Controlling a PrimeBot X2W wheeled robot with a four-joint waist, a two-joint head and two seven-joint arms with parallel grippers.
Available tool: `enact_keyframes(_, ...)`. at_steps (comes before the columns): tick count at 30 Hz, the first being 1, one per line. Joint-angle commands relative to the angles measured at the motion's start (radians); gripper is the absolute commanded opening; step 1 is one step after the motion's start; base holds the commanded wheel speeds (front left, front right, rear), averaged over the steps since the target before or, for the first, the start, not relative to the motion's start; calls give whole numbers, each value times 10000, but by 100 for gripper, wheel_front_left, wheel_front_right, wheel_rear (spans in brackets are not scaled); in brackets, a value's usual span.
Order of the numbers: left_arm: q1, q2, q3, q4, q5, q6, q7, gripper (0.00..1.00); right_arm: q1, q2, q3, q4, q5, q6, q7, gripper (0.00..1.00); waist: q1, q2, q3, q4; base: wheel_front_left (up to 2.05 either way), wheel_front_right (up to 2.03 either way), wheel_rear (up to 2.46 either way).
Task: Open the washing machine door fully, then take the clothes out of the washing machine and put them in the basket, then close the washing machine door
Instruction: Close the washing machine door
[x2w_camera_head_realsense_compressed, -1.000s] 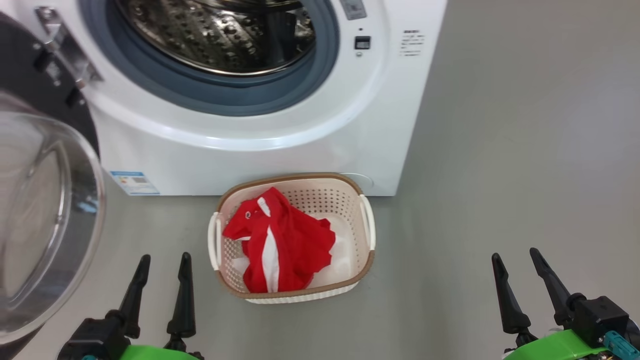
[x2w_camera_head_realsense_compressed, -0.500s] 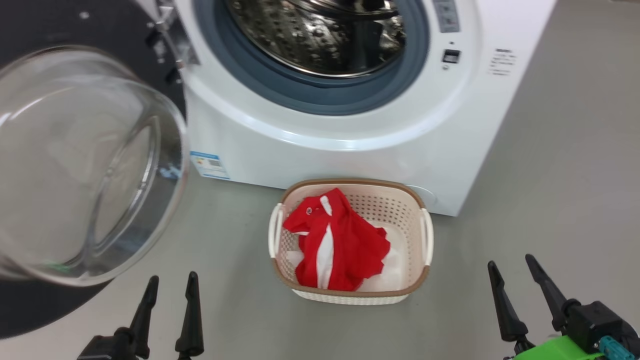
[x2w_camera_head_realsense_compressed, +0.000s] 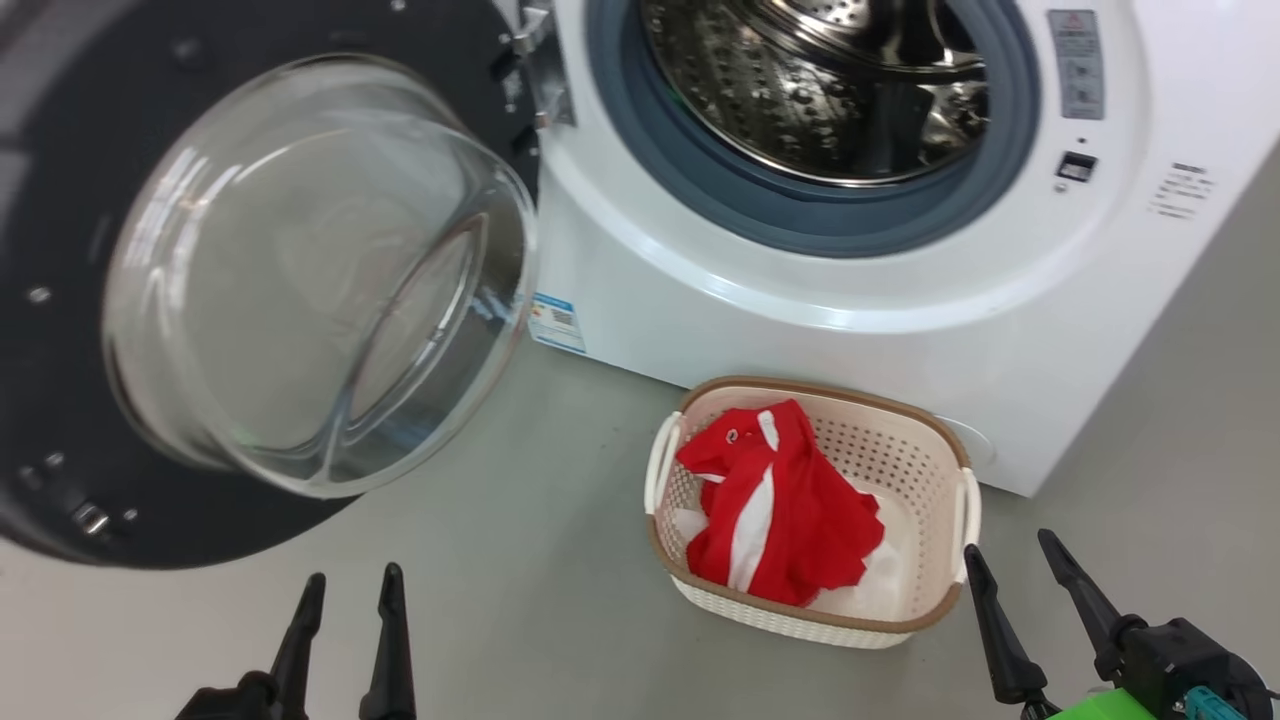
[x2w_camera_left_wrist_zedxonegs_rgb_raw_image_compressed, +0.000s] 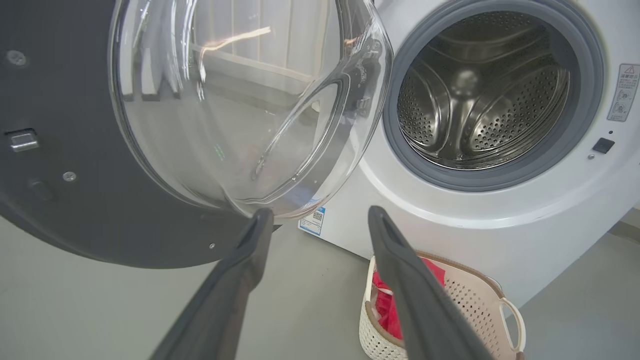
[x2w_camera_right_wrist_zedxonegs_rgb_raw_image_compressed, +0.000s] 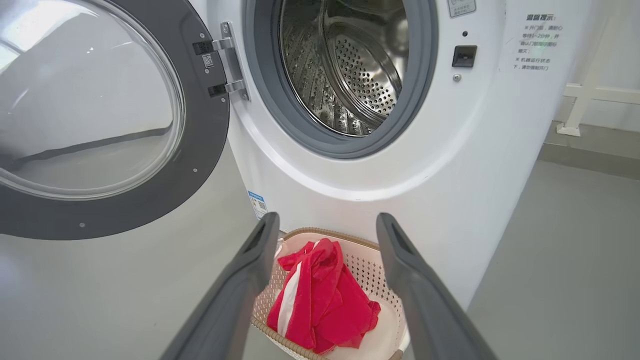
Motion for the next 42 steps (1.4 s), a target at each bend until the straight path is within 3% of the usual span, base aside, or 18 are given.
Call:
enact_keyframes(1, -26, 143, 256, -208, -83, 95, -80, 100, -81, -174, 315, -198, -73, 73, -65, 100, 0, 0, -119, 548, 0, 0, 0)
enact_keyframes(14, 333, 143, 381, -642, -605, 588, -80, 100, -730, -521, 1243, 164, 54, 73, -65, 100, 0, 0, 59, 854, 0, 0, 0)
enact_keyframes(24, 470, 143, 347, -755, -658, 566, -80, 100, -732, -552, 1442, 244, 172, 73, -65, 100, 0, 0, -100, 812, 0, 0, 0)
enact_keyframes(25, 465, 143, 347, -751, -679, 536, -80, 88, -691, -537, 1414, 239, 171, 73, -65, 100, 0, 0, -129, 799, 0, 0, 0)
enact_keyframes(26, 451, 143, 359, -759, -705, 504, -80, 65, -646, -519, 1380, 231, 167, 73, -65, 100, 0, 0, -160, 787, 0, 0, 0)
enact_keyframes(27, 434, 143, 389, -786, -739, 471, -80, 36, -596, -495, 1347, 227, 163, 73, -65, 100, 0, 0, -211, 774, 0, 0, 0)
enact_keyframes(28, 434, 143, 389, -786, -739, 471, -80, 36, -596, -495, 1347, 227, 163, 73, -65, 100, 0, 0, -211, 774, 0, 0, 0)
enact_keyframes(29, 412, 143, 431, -832, -751, 441, -80, 13, -542, -469, 1315, 217, 159, 73, -65, 100, 0, 0, -237, 763, 0, 0, 0)
enact_keyframes(30, 372, 143, 476, -887, -760, 411, -80, 5, -490, -445, 1288, 205, 155, 73, -65, 100, 0, 0, -274, 754, 0, 0, 0)
enact_keyframes(31, 318, 143, 520, -947, -779, 366, -80, 0, -435, -422, 1266, 196, 149, 73, -65, 100, 0, 0, -295, 744, 0, 0, 0)
enact_keyframes(42, -1623, 143, 2515, -2671, -146, -560, -80, 0, -17, -150, 903, 1, 32, 73, -65, 100, 0, 0, -415, 648, 0, 0, 0)
